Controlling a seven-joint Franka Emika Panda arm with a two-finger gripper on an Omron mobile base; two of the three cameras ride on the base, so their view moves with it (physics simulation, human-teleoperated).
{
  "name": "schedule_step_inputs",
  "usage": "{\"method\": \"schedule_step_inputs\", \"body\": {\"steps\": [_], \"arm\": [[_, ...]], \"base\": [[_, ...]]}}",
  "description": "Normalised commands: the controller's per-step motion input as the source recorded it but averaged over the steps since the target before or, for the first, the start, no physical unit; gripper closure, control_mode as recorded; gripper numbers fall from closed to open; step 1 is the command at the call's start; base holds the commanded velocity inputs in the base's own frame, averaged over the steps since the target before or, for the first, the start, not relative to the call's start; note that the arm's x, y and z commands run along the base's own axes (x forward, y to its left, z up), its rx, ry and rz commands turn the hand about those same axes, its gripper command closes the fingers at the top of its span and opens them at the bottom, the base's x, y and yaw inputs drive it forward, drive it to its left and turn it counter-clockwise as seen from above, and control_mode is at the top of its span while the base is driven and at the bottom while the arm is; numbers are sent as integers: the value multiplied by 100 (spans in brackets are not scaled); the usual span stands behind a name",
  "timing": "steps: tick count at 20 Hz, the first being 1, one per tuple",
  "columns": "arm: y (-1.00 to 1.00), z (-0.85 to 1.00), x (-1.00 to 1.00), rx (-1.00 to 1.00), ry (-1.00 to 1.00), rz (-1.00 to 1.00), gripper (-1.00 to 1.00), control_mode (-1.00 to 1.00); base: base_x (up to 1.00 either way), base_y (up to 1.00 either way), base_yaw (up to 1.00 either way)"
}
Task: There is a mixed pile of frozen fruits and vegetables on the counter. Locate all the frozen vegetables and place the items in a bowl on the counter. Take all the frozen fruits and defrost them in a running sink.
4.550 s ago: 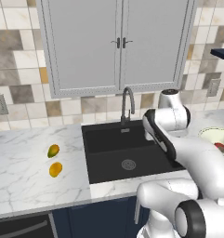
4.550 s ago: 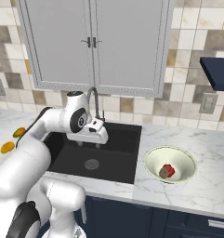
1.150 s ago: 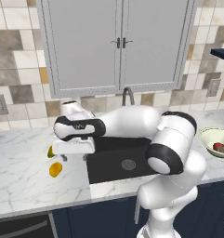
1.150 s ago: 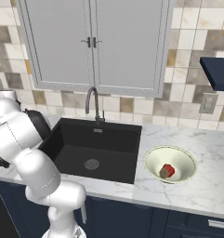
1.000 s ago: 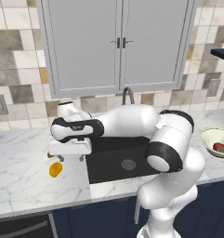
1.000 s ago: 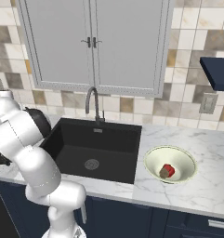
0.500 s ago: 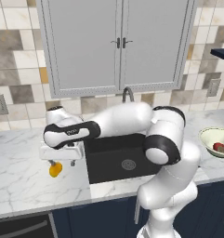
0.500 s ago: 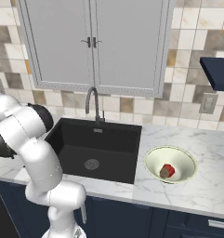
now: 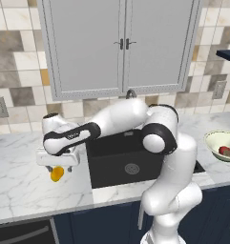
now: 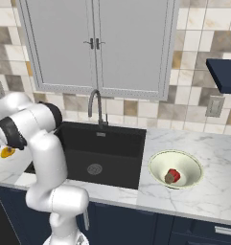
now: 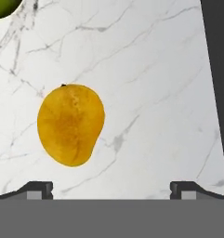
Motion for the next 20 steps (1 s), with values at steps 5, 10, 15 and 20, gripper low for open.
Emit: {"method": "schedule_step_inputs", "body": {"steps": [5,10,15,20], "arm": [[4,-6,35,-5,9,0,-100,-100],[15,-20,24,-5,3,0,-100,-100],[14,-35,0,-7,2,0,-100,-100],[-4,-28,-17,0,0,0,100,-100]], "base": [[0,0,0],[0,0,0],[0,0,0],[0,0,0]]}}
